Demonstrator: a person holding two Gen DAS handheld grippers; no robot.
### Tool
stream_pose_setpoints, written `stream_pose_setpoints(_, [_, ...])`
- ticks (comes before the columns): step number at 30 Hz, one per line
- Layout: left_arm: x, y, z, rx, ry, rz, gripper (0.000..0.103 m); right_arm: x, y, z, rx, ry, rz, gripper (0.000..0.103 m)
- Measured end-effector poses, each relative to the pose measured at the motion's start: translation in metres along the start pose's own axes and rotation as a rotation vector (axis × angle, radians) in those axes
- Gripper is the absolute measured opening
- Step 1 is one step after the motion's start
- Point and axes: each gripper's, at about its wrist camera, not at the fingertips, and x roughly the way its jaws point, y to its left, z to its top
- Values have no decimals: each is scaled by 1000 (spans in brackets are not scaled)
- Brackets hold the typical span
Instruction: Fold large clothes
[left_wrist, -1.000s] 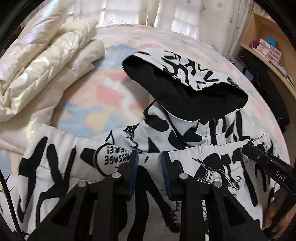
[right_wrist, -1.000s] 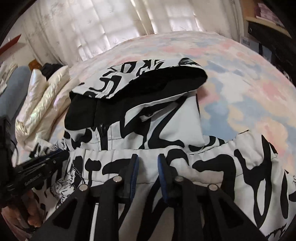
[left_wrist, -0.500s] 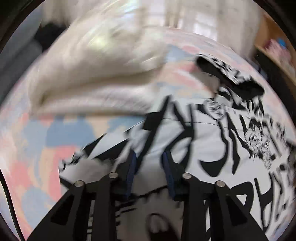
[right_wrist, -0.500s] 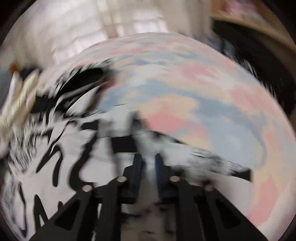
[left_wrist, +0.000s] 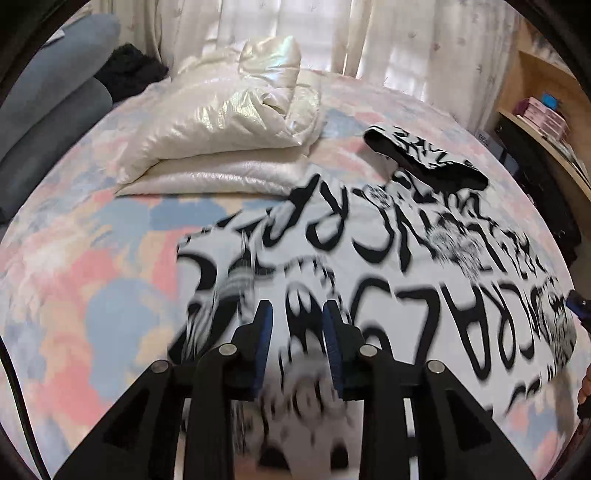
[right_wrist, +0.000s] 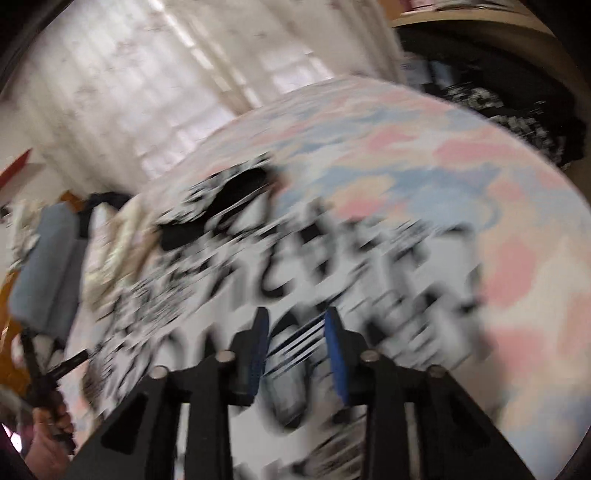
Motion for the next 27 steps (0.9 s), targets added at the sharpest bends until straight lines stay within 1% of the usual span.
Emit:
stream_pose_setpoints(2, [-7, 0, -16, -3, -22, 19, 26, 7, 21, -19, -20, 39, 57, 34])
stream_pose_setpoints(3, [-6, 1, -23, -15, -28, 32, 26, 14, 29, -27, -39, 59, 70, 34])
stream_pose_setpoints(5, [3, 11, -38, -61, -15, 81, 26, 30, 41, -42, -78, 101, 60, 34])
stream_pose_setpoints(6, [11, 21, -47, -96, 2, 94, 24, 38, 41, -48, -84, 131, 46, 34])
stream_pose_setpoints(7, [12, 30, -54, -131, 3, 65, 24, 46, 39, -51, -84, 153, 29, 33])
stream_pose_setpoints(8, [9, 36, -58, -163, -12, 38, 20, 50, 34, -54, -87, 159, 5, 28])
stream_pose_setpoints(9, [5, 43, -61, -193, -31, 22, 18, 49, 26, -55, -92, 155, -4, 25])
stream_pose_setpoints(10, [1, 48, -62, -213, -40, 14, 17, 46, 17, -54, -85, 148, -18, 23])
stream_pose_setpoints(11, [-3, 53, -62, -223, -48, 13, 17, 37, 2, -50, -71, 119, -78, 23])
stream_pose_setpoints(13, [-9, 61, -63, -233, -58, 22, 17, 21, -26, -43, -64, 69, -248, 23])
stream_pose_setpoints(14, [-12, 65, -64, -241, -57, 10, 17, 16, -36, -42, -51, 58, -268, 19])
stream_pose_setpoints(15, [-15, 67, -66, -247, -60, 10, 17, 7, -54, -41, -9, 50, -238, 14])
stream_pose_setpoints(16, [-19, 70, -67, -255, -64, 14, 17, -1, -66, -39, 32, 50, -216, 6])
stream_pose_setpoints(17, [-26, 73, -69, -268, -69, 20, 17, -7, -71, -38, 47, 47, -215, 4])
stream_pose_setpoints(18, [-28, 74, -68, -275, -74, 23, 18, -15, -73, -38, 50, 38, -220, 4])
stream_pose_setpoints(20, [-38, 78, -69, -284, -85, 34, 19, -27, -69, -42, 48, 33, -223, 9])
stream_pose_setpoints(21, [-45, 79, -71, -280, -85, 58, 25, -33, -65, -45, 47, 30, -225, 9])
stream_pose_setpoints(23, [-58, 80, -73, -248, -88, 112, 29, -44, -56, -53, 41, 27, -224, 9])
stream_pose_setpoints(26, [-80, 79, -80, -205, -105, 142, 34, -53, -44, -64, 28, 19, -203, 9])
stream_pose_setpoints(27, [-87, 78, -81, -199, -109, 151, 37, -59, -42, -69, 31, 18, -192, 9])
